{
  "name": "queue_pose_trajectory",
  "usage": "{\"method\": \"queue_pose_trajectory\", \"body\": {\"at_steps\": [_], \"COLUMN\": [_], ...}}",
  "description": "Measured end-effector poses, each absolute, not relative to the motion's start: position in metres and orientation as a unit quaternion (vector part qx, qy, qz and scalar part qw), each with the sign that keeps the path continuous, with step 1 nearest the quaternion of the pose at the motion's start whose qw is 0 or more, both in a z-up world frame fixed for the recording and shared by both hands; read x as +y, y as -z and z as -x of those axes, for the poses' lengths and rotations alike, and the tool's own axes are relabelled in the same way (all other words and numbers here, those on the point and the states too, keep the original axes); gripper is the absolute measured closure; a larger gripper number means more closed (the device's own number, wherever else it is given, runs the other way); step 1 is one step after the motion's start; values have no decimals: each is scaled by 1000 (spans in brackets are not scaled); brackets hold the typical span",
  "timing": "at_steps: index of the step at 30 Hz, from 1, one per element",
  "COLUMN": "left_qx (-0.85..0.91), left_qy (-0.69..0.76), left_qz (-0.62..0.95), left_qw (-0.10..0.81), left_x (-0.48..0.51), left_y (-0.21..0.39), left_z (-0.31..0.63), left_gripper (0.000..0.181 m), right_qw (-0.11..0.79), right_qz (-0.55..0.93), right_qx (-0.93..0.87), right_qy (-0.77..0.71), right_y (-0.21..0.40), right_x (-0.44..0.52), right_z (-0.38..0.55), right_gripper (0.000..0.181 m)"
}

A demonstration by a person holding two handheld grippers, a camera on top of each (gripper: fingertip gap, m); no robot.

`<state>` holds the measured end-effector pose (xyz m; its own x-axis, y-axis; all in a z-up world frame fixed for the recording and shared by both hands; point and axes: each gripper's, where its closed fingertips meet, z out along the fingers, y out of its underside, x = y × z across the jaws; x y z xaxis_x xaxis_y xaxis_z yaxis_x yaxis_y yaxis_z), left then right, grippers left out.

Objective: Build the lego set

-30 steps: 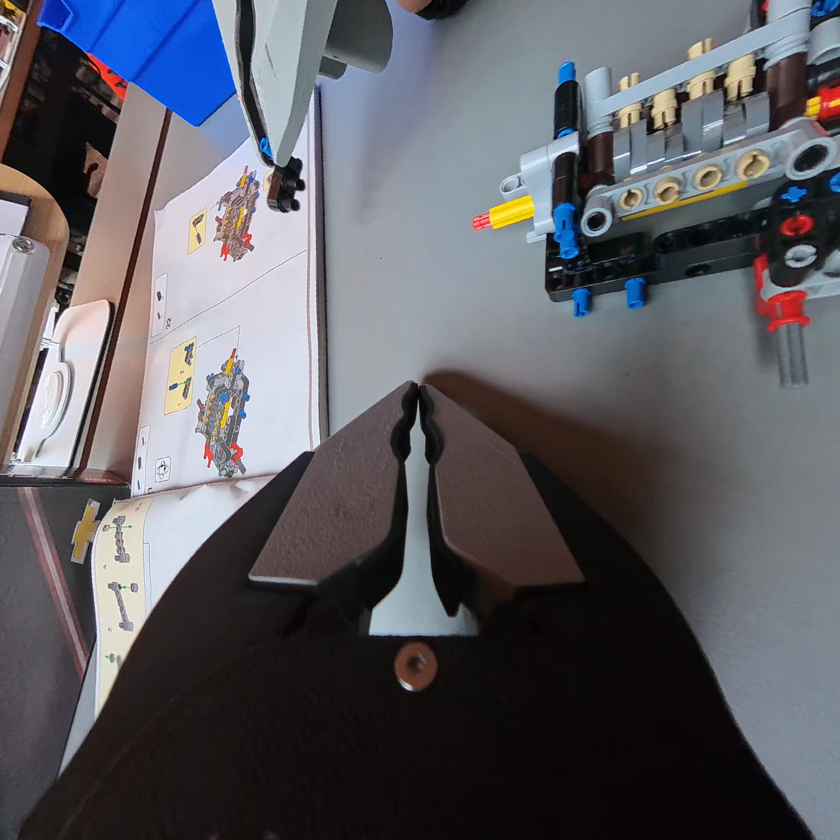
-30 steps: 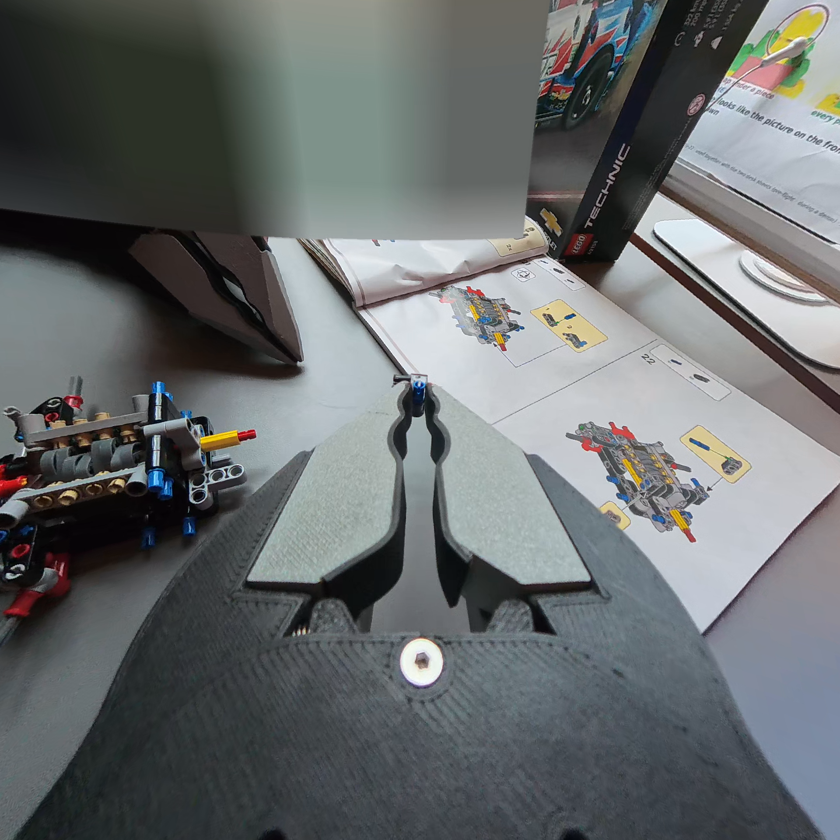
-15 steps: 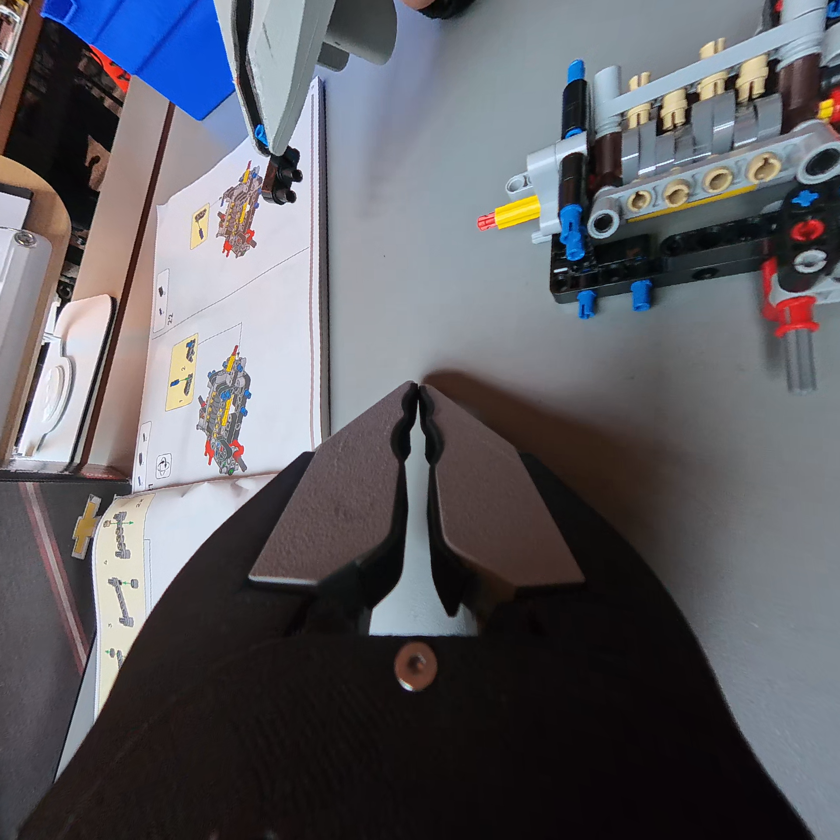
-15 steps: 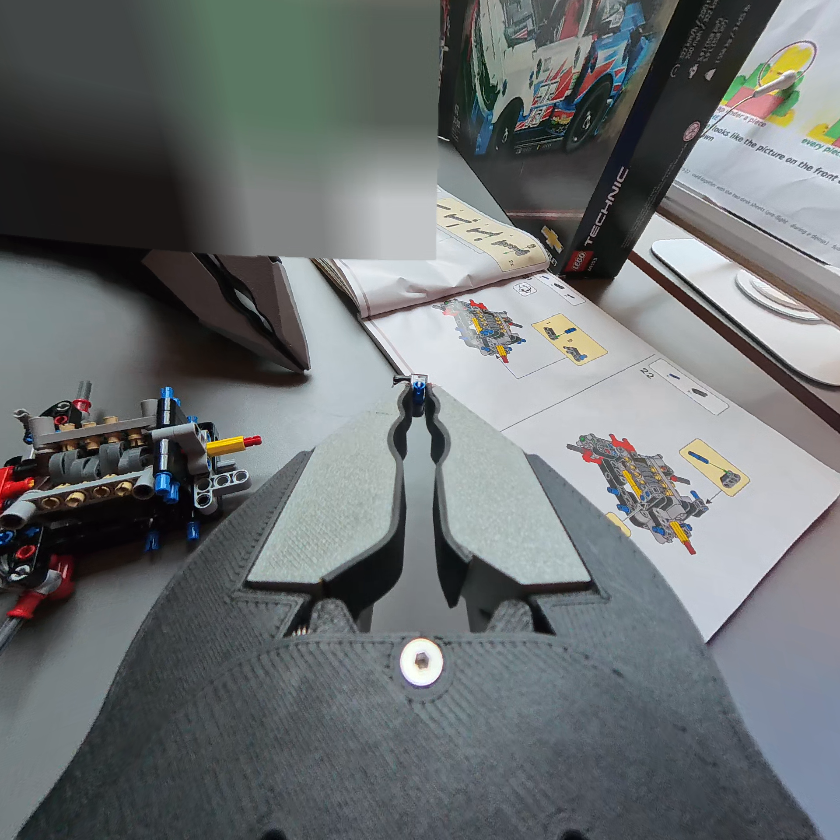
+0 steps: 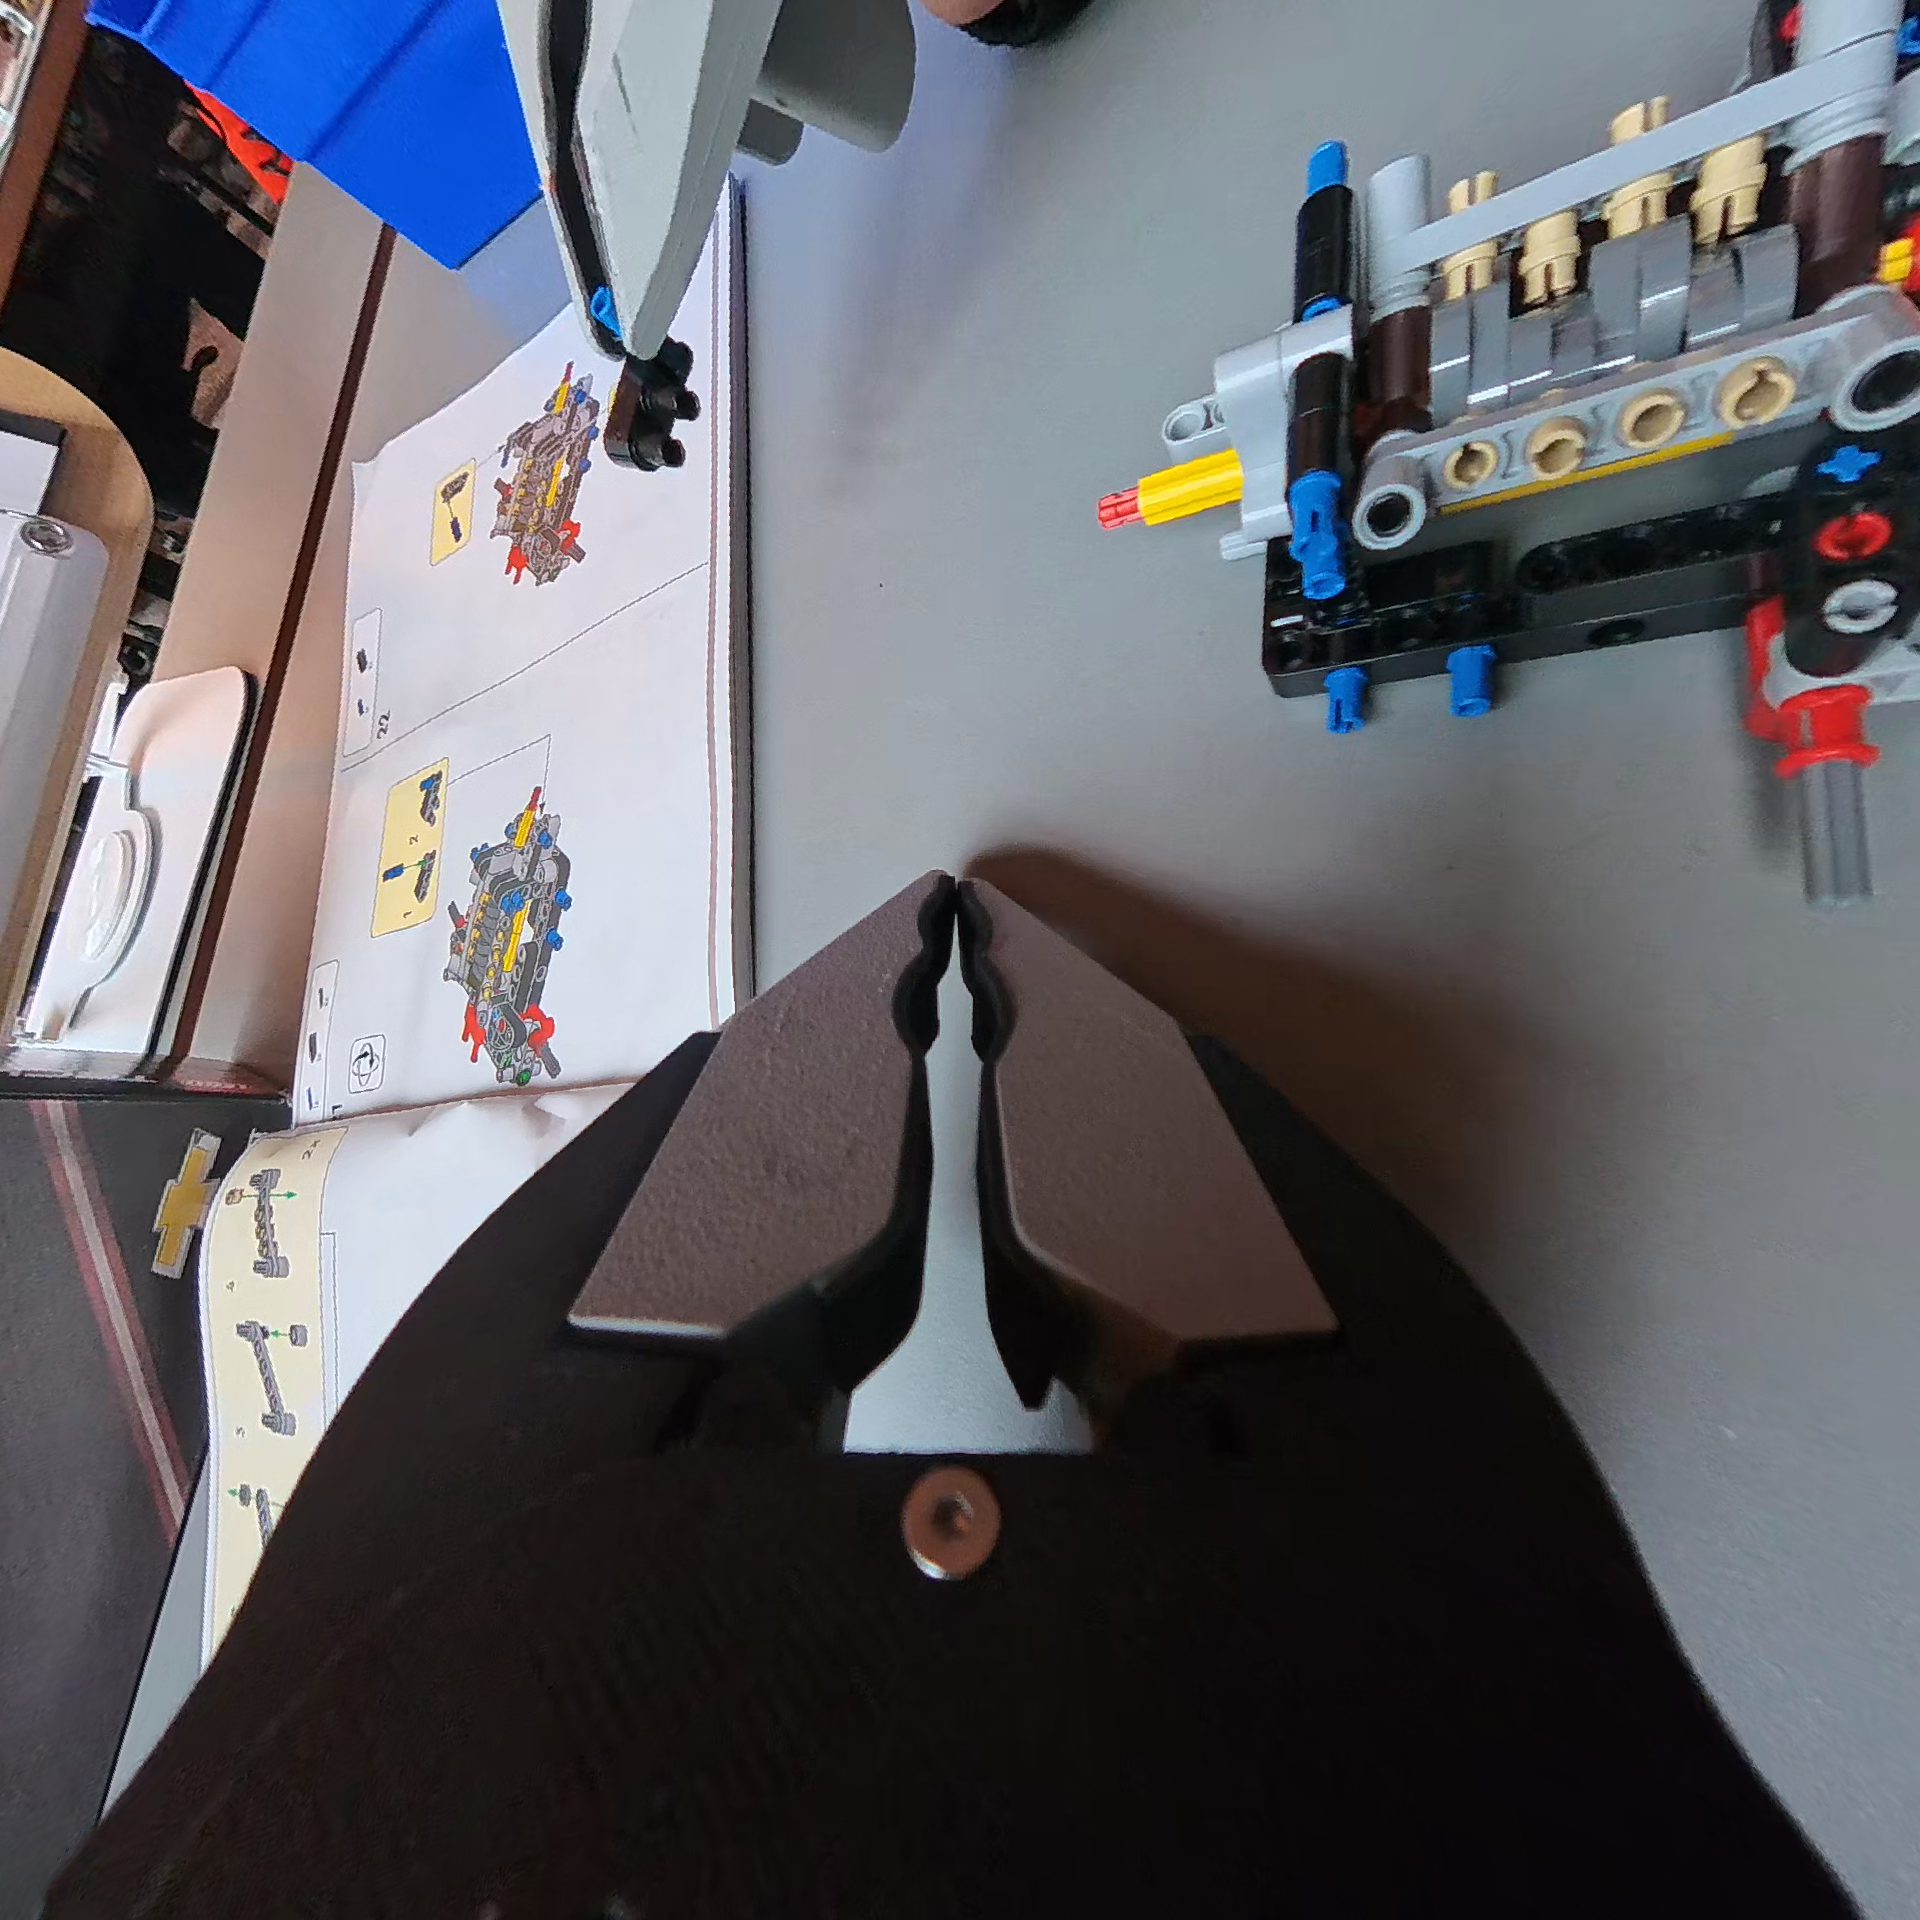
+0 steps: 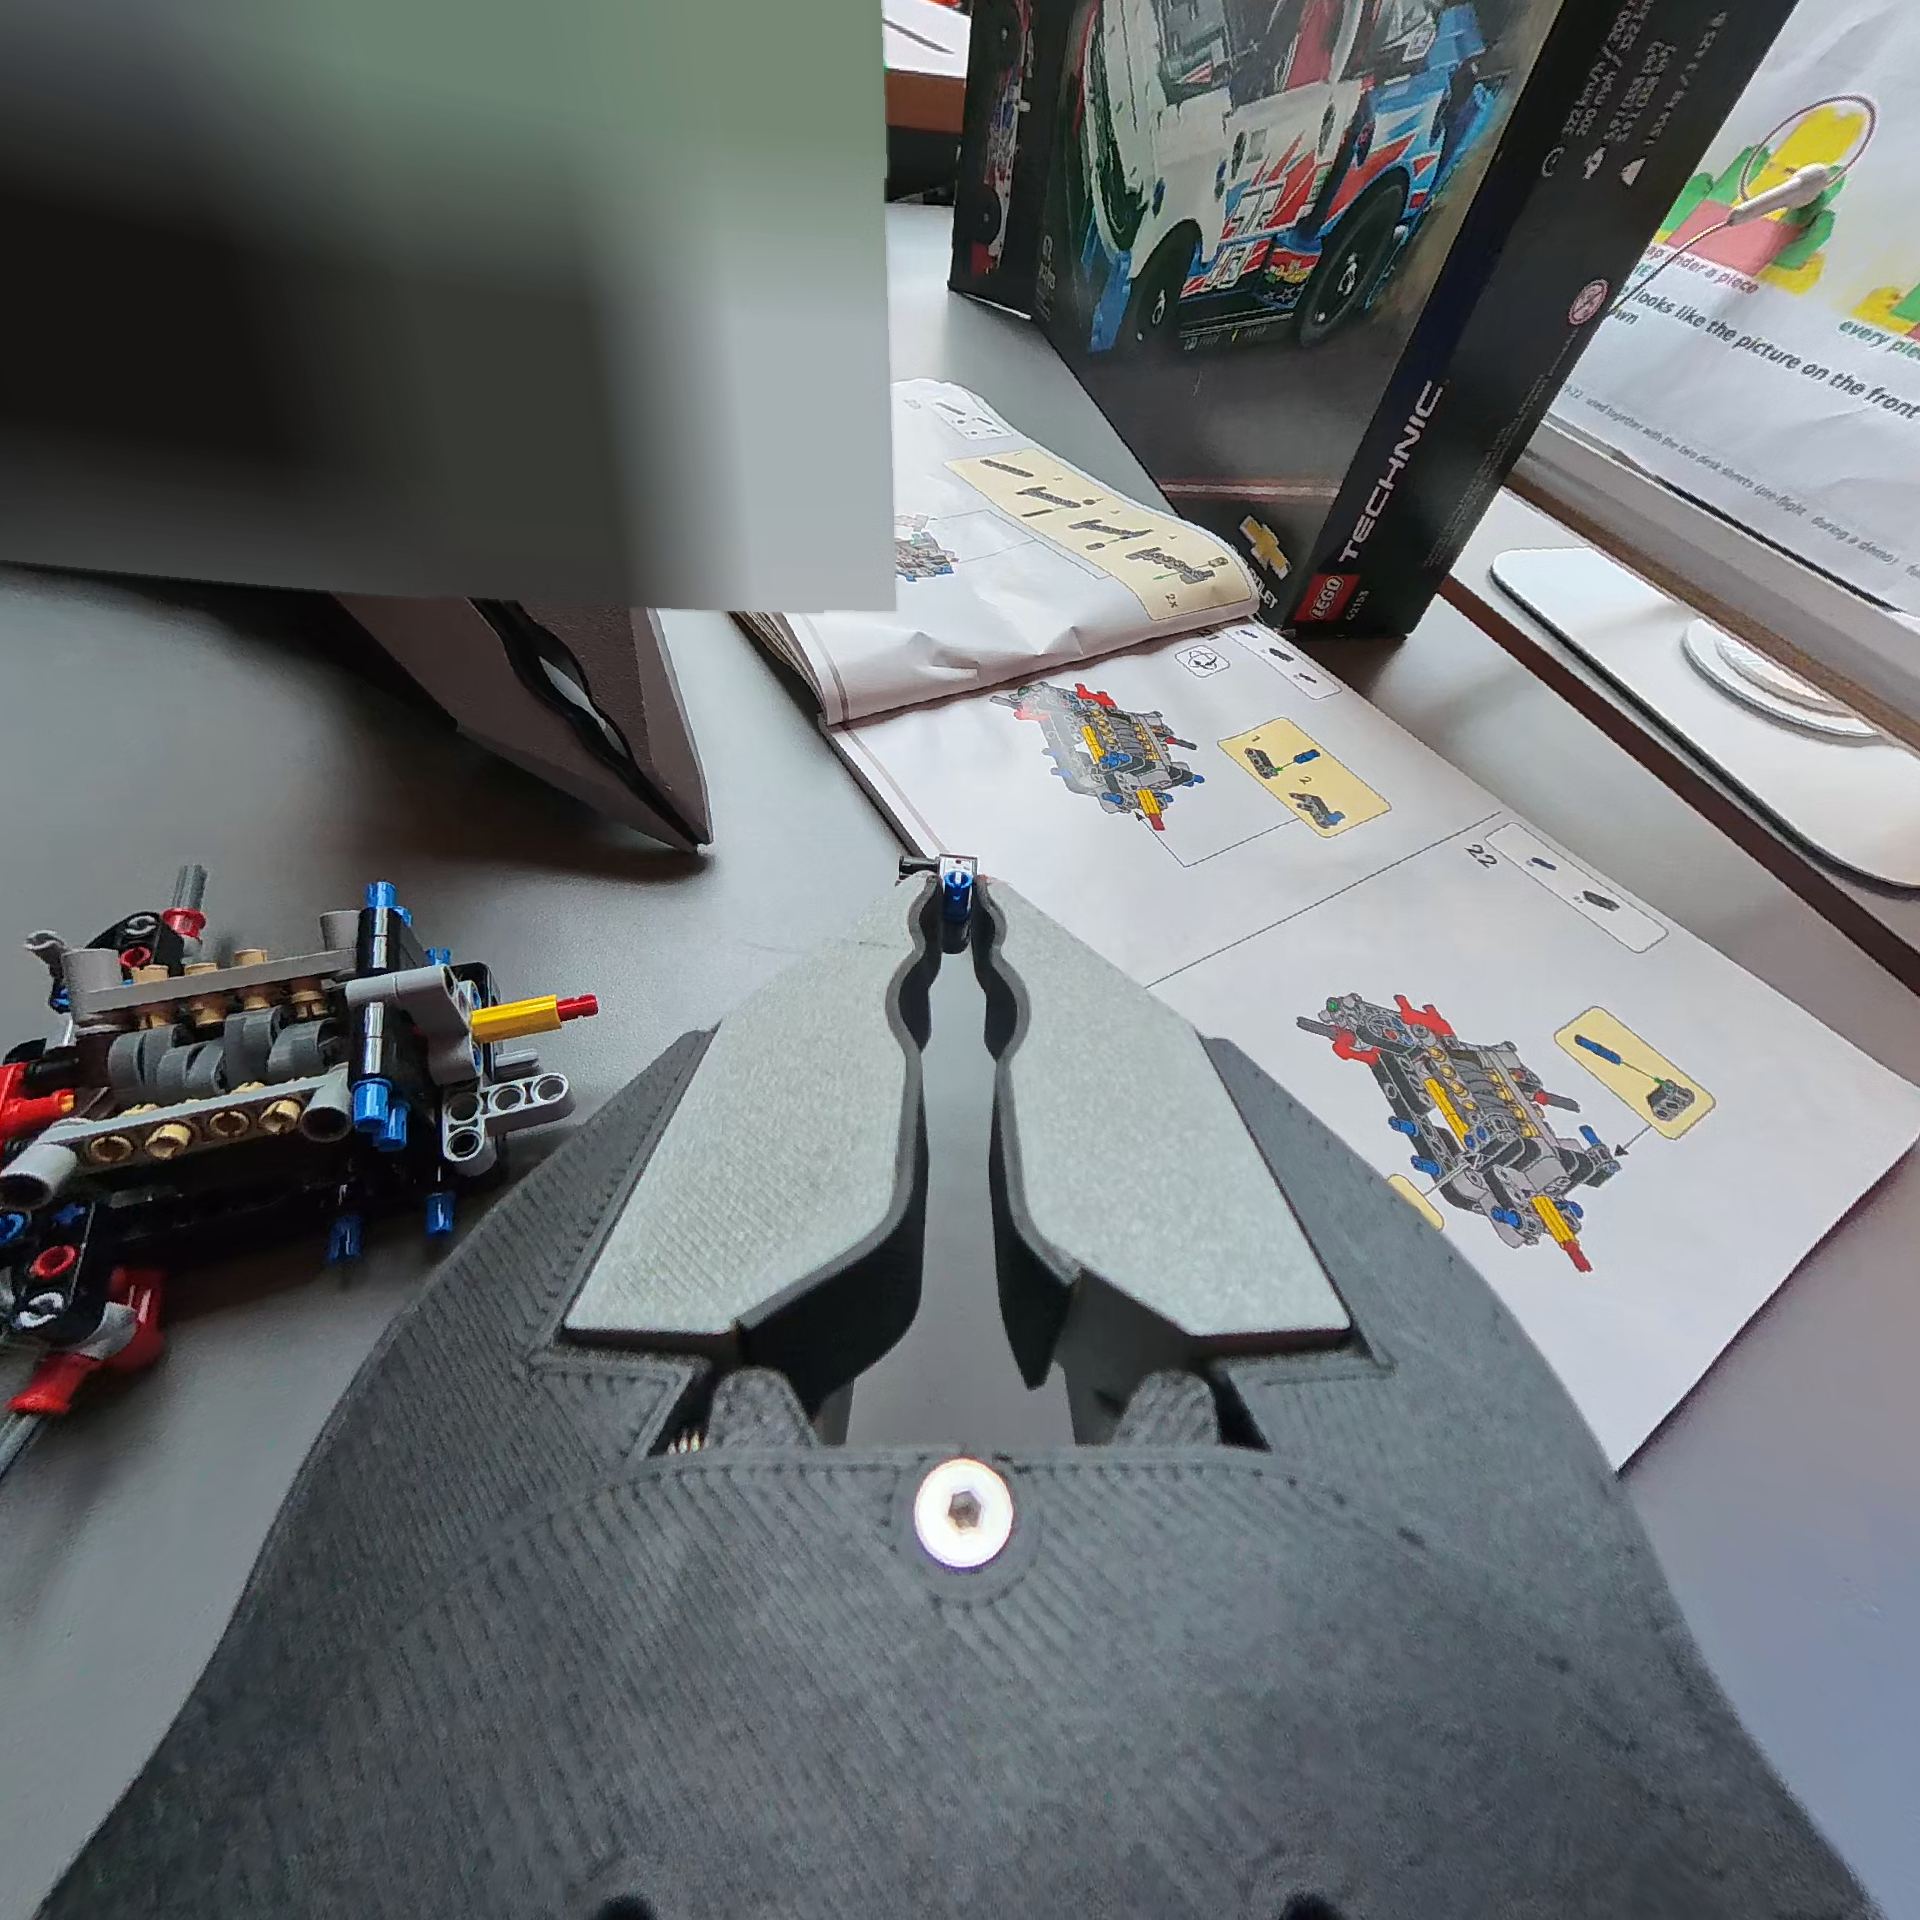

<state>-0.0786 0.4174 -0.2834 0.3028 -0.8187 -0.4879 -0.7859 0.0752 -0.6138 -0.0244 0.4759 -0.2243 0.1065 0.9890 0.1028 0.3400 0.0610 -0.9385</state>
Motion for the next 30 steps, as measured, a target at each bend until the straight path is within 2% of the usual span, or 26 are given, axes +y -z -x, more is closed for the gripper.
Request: {"method": "queue_pose_trajectory", "body": {"at_steps": [30], "left_qx": [580], "left_qy": [14], "left_qz": [689], "left_qw": [435], "left_x": [424], "left_y": [283], "left_z": [76], "left_gripper": [181], "right_qw": [473], "right_qz": [576], "right_qx": [-555], "right_qy": [-370], "right_y": [215], "right_x": [471], "right_z": [23], "right_gripper": [180]}}
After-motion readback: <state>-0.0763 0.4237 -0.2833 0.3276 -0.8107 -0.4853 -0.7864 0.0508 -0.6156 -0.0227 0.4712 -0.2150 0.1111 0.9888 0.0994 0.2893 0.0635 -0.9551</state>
